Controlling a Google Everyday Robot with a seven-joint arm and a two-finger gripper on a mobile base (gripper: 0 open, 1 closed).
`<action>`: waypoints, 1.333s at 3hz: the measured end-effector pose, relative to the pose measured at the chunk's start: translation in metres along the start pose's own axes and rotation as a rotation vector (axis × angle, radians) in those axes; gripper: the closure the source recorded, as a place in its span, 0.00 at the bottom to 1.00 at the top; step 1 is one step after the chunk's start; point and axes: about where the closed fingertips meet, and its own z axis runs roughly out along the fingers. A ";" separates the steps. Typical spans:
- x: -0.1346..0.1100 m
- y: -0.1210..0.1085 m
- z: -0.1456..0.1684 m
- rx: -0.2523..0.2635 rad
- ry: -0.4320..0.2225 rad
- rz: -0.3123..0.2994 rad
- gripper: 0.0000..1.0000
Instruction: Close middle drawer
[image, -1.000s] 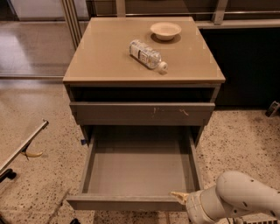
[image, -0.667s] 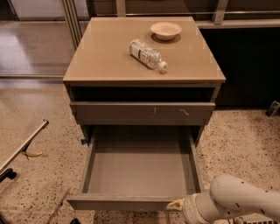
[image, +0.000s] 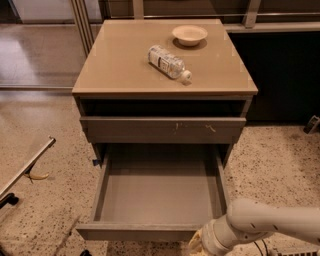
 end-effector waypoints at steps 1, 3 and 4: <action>0.007 -0.020 0.008 0.019 -0.005 0.058 1.00; 0.003 -0.058 -0.003 0.093 -0.023 0.118 1.00; -0.005 -0.087 -0.011 0.128 -0.034 0.126 1.00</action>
Offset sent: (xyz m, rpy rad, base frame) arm 0.0843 -0.0109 0.0005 0.0184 -0.0359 -0.2264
